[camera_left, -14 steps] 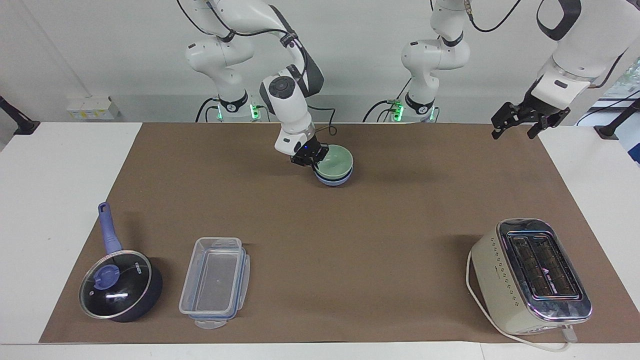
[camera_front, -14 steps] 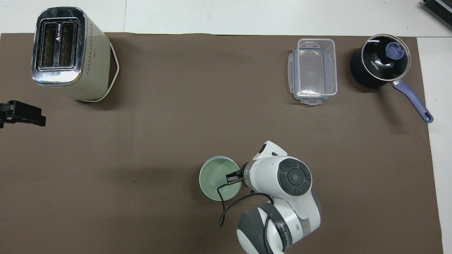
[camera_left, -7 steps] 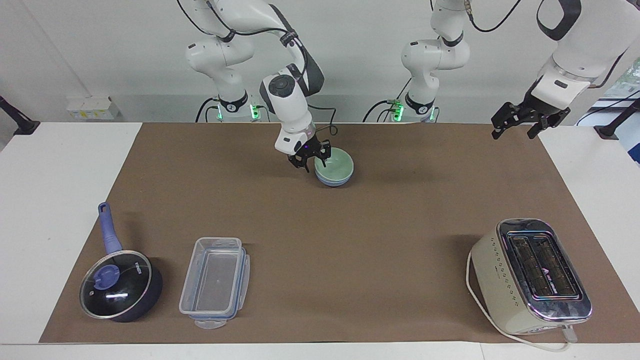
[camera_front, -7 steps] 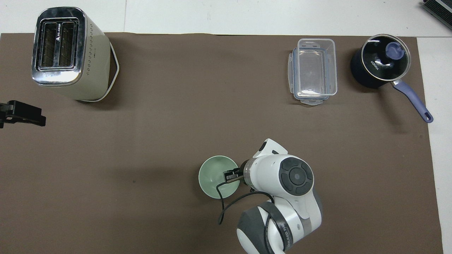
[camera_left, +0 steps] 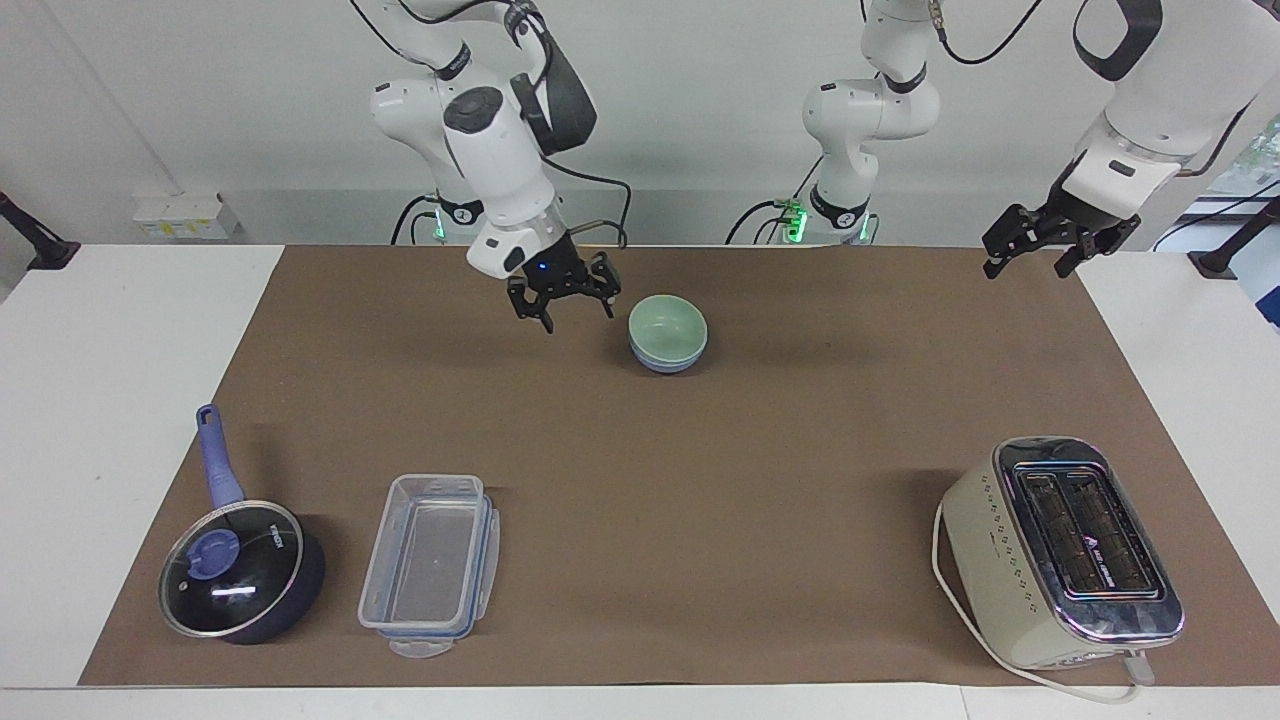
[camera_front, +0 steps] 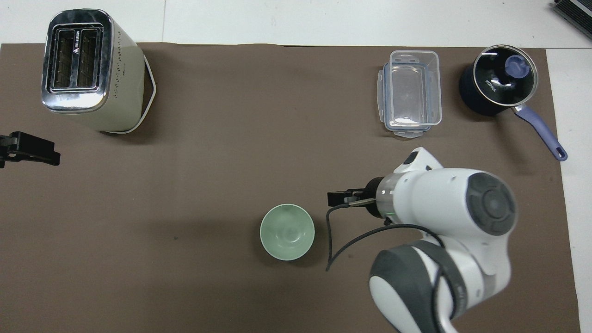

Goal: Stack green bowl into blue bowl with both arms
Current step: 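Open the right gripper and withdraw it from the bowls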

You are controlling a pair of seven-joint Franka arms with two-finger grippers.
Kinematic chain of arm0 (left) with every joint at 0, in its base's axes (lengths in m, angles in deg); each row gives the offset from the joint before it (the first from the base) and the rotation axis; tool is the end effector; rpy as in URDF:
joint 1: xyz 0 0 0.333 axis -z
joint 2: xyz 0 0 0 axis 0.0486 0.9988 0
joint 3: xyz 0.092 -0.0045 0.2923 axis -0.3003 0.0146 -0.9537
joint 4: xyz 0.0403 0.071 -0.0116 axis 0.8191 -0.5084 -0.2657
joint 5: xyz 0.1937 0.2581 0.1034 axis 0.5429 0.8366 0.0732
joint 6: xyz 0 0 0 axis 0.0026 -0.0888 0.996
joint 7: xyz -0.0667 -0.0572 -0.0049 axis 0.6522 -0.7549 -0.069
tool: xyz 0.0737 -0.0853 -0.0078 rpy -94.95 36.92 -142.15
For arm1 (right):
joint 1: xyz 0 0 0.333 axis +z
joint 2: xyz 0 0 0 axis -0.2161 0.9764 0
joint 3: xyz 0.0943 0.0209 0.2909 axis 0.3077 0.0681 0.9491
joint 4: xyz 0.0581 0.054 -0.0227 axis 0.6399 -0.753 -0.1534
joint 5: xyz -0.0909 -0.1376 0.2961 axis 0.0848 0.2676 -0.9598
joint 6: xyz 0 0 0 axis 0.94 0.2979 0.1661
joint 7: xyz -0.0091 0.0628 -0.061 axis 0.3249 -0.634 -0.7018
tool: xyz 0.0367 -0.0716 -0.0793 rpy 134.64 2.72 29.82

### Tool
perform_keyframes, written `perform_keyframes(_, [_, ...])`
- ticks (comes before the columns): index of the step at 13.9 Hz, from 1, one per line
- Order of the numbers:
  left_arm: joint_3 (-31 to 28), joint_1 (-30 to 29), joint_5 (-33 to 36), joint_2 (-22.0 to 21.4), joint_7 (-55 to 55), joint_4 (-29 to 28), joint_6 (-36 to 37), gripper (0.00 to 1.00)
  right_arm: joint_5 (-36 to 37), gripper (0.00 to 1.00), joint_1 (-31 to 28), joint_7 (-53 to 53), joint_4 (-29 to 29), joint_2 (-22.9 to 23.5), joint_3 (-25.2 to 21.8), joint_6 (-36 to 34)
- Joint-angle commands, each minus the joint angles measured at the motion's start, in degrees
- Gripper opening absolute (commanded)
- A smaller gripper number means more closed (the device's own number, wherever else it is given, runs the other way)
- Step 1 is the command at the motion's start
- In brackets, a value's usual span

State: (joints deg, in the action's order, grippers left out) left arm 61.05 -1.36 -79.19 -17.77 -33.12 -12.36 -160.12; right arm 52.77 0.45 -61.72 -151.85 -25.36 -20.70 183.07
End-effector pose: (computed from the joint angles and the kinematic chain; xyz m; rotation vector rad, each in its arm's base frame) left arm 0.4910 -0.0068 0.6090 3.1098 -0.0306 -0.0762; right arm 0.4467 0.1900 0.4888 -2.8634 -0.0502 -0.1523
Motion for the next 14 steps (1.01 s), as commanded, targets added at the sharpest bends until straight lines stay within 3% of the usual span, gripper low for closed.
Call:
perform_keyframes(1, [0.43, -0.55, 0.95, 0.01, 0.37, 0.41, 1.10, 1.00, 2.13, 1.00, -5.96, 0.35, 7.97, -0.31, 0.62, -8.78])
perform_keyframes(4, [0.43, -0.55, 0.95, 0.01, 0.37, 0.41, 1.10, 1.00, 10.20, 1.00, -9.93, 0.70, 18.25, 2.05, 0.62, -15.99])
perform_keyframes(10, [0.43, -0.55, 0.95, 0.01, 0.37, 0.41, 1.10, 1.00, 14.16, 1.00, -15.21, 0.88, 35.05, 7.51, 0.44, -28.20])
perform_keyframes(14, [0.43, -0.55, 0.95, 0.01, 0.37, 0.41, 1.10, 1.00, 19.96, 1.00, -14.34, 3.15, 39.55, 8.75, 0.62, -36.83])
